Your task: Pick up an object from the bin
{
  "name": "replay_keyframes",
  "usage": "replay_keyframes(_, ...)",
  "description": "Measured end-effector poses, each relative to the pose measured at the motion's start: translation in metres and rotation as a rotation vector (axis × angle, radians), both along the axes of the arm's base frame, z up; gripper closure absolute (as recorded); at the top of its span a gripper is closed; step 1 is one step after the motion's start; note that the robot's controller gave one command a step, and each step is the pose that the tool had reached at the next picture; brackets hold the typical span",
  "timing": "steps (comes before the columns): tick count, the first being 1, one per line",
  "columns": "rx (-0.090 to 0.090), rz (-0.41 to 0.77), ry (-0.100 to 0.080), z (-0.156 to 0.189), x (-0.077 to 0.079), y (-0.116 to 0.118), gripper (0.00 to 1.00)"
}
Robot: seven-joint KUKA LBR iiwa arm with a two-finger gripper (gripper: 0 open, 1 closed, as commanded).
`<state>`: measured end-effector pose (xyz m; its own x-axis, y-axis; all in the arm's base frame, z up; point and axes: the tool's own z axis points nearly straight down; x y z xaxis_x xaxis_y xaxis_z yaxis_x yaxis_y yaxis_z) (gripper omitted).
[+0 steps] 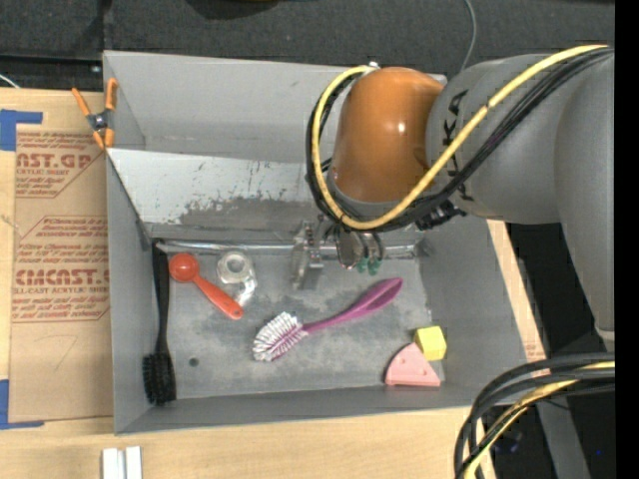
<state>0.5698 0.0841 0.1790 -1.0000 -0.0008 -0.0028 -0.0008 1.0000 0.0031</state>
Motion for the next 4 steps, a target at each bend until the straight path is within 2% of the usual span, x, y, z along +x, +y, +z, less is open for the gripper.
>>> replay_keyframes(1, 0.0, 0.0, 0.0, 0.0, 0.0, 0.0, 1.0)
replay_keyframes(2, 0.0, 0.106, -0.001, -0.047, -0.037, 0.012, 1.0)
replay_keyframes(3, -0.003, 0.13, -0.008, -0.048, -0.025, -0.059, 1.0)
replay_keyframes(4, 0.001, 0.628, -0.007, -0.074, -0.022, -0.024, 1.0)
